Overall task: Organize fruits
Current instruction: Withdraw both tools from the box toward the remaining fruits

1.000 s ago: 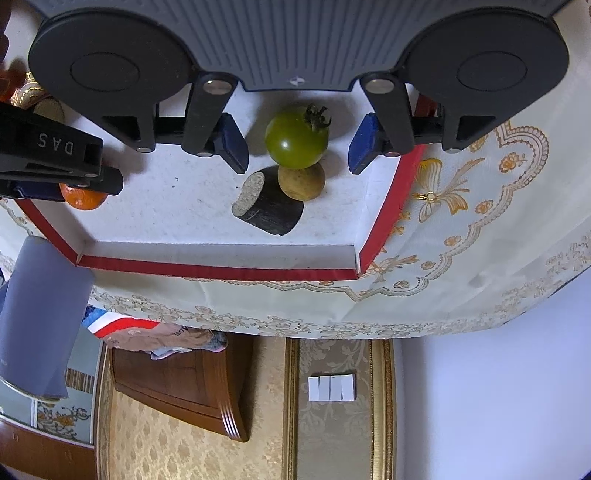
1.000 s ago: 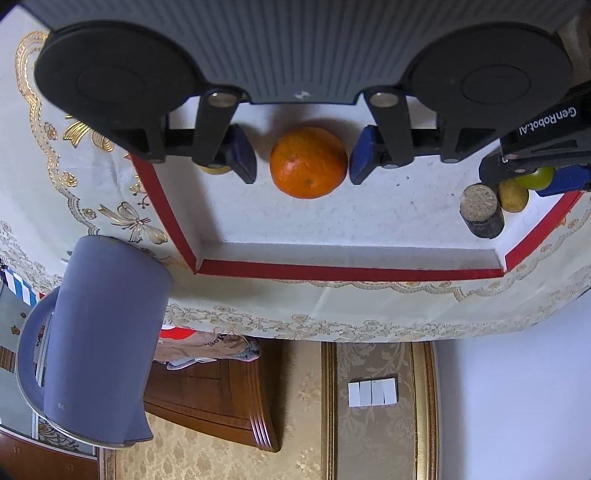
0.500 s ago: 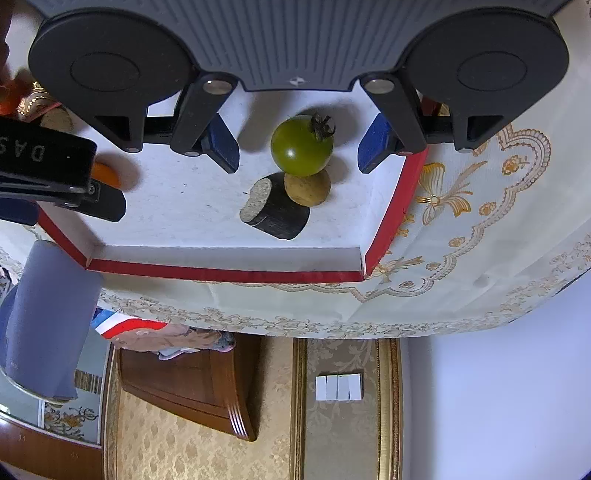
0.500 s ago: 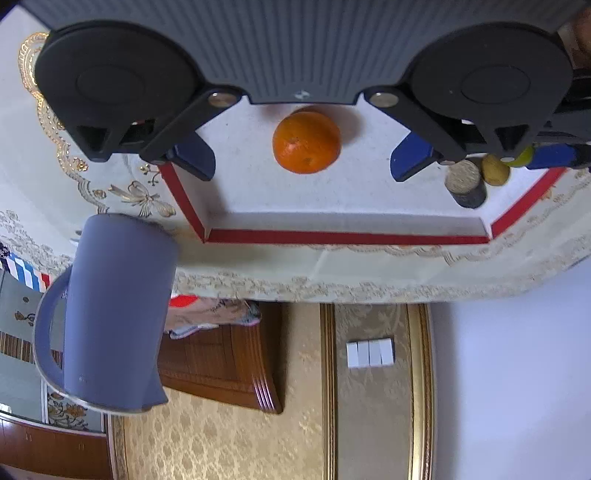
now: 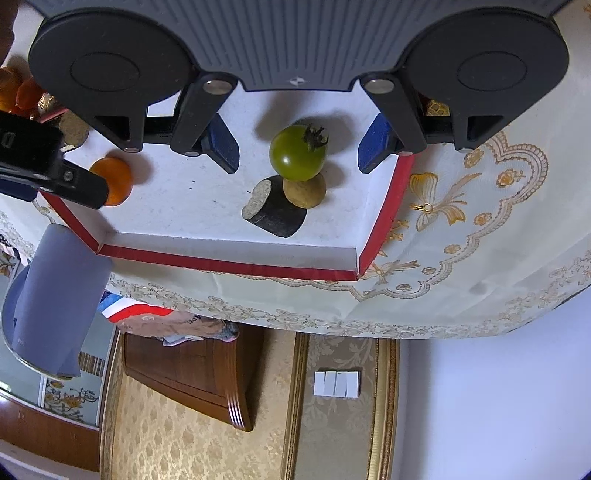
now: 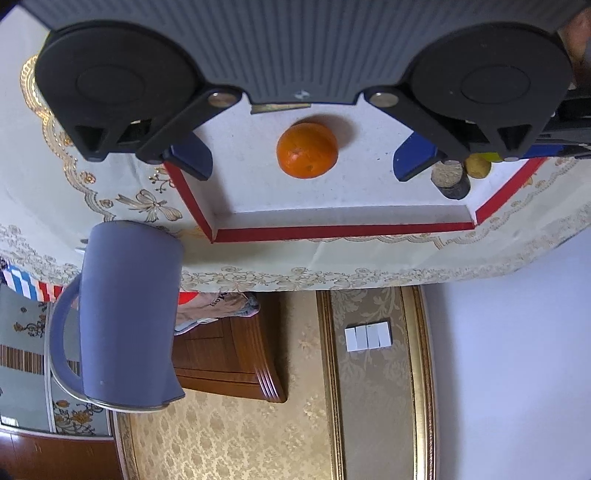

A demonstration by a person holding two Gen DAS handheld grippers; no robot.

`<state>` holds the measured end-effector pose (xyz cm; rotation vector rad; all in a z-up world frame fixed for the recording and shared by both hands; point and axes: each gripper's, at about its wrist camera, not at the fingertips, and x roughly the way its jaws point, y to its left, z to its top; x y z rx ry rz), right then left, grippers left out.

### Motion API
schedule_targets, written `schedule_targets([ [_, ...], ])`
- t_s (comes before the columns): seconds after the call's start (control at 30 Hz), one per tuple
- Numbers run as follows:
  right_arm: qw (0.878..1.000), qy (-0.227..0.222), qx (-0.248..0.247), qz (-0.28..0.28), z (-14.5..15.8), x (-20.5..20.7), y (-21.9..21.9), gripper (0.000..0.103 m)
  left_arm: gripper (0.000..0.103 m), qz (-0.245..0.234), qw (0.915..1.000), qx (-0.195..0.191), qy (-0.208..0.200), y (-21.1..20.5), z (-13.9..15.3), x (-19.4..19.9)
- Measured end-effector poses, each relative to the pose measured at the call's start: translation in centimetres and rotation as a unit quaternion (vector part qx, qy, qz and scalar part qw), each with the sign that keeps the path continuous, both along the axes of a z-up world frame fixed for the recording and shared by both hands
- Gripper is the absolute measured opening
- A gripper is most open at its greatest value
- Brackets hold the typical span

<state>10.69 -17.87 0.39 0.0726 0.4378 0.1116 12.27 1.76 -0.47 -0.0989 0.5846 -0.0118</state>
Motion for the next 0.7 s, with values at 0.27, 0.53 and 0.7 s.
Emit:
schedule_targets([
  [0.27, 0.999, -0.028, 0.027, -0.004, 0.6, -3.6, -1.5, 0.103, 0.071, -0.024, 0.9992, 0.001, -0.032, -0.2, 0.7, -2.8],
  [0.53, 0.998, -0.032, 0.038, -0.035, 0.9, -7.1, -3.6, 0.103, 0.071, -0.076, 0.9961, -0.002, -0.045, -1.4, 1.2, -5.3],
  [0.7, 0.996, -0.026, 0.063, -0.053, 0.4, -9.7, -6.3, 0.103, 0.071, -0.089, 0.9951, -0.009, -0.042, -2.1, 1.2, -6.4],
])
